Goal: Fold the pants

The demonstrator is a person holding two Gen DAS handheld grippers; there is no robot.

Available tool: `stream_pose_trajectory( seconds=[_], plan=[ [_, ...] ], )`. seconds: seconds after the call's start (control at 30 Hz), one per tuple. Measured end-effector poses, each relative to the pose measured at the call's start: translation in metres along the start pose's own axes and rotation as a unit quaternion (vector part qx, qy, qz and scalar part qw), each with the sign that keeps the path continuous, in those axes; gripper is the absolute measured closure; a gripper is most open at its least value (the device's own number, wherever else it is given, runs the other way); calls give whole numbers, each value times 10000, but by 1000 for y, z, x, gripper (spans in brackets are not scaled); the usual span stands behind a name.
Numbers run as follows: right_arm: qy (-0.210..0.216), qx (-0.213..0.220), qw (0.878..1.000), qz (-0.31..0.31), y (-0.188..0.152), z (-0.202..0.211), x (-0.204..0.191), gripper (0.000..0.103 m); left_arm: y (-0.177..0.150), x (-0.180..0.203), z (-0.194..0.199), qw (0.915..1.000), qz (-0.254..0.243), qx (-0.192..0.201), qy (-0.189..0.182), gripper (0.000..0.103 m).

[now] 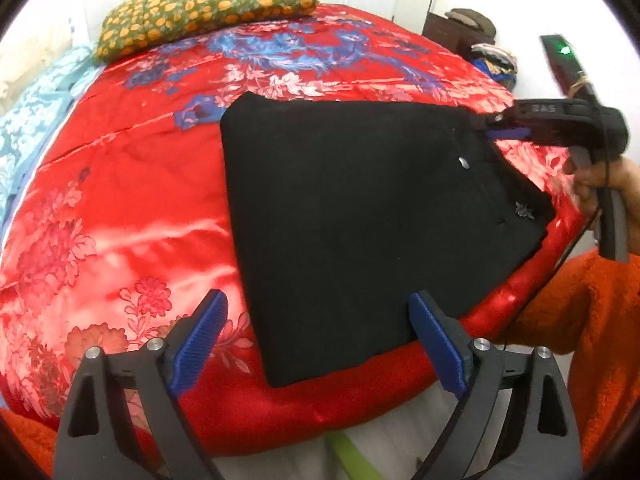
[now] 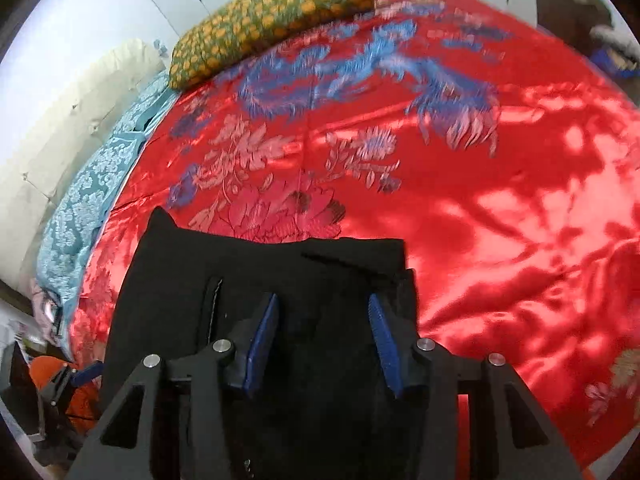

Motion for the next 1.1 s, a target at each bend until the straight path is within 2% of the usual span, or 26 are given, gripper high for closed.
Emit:
stream_pose_trajectory(
  seconds=[0.13, 0.27, 0.4, 0.47, 0.6, 0.7, 0.77, 0.8, 0.87, 0.9, 0.93, 1.0, 1.1],
  plan=[
    [-241, 564, 9978, 261, -4, 47, -17, 54, 0, 1, -1, 10000, 33, -59, 32, 10],
    [-76, 751, 9958, 517, -26, 83, -41, 54, 0, 1, 0, 10000, 40, -69, 58, 10],
    [113, 546, 9946, 879, -65, 86, -74, 54, 1, 1, 0, 9999, 61, -83, 71, 10],
    [51, 437, 9935, 1054, -82, 78, -79, 54, 1, 1, 0, 9999, 58, -84, 75, 9],
    [-351, -163, 9952, 904, -116, 37, -55, 54, -1, 0, -1, 9999, 71, -132, 57, 8],
    [-310, -51, 9959, 853, -116, 41, -51, 54, -2, 0, 4, 9999, 138, -96, -30, 8],
    [-360, 84, 9953, 896, -112, 49, -52, 54, 3, -3, 14, 9995, 276, 83, -161, 8],
    [-428, 256, 9947, 902, -109, 57, -52, 52, 4, -4, 18, 9992, 327, 151, -190, 8],
    [-505, 510, 9936, 868, -104, 68, -51, 36, 11, -11, 27, 9980, 486, 344, -192, 8],
    [-569, 658, 9928, 825, -101, 74, -48, 24, 14, -15, 29, 9975, 560, 401, -161, 8],
    [-643, 817, 9916, 766, -97, 80, -45, 20, 15, -20, 30, 9969, 636, 441, -117, 8],
    [-725, 984, 9901, 694, -92, 89, -40, 20, 14, -31, 27, 9961, 794, 372, -67, 8],
    [-712, 894, 9919, 548, -90, 87, -34, 20, 10, -42, 19, 9950, 978, 185, -58, 8]
  ],
)
Point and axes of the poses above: each gripper's, at about its wrist camera, not at the fingertips, and z roughly against the way its jaws point, x to its right, y to its top, the point moved 9 cm from there along -z, roughly the way its jaws point, and after that the axes turned 4 degrees about -x, right-handed, at the moved point
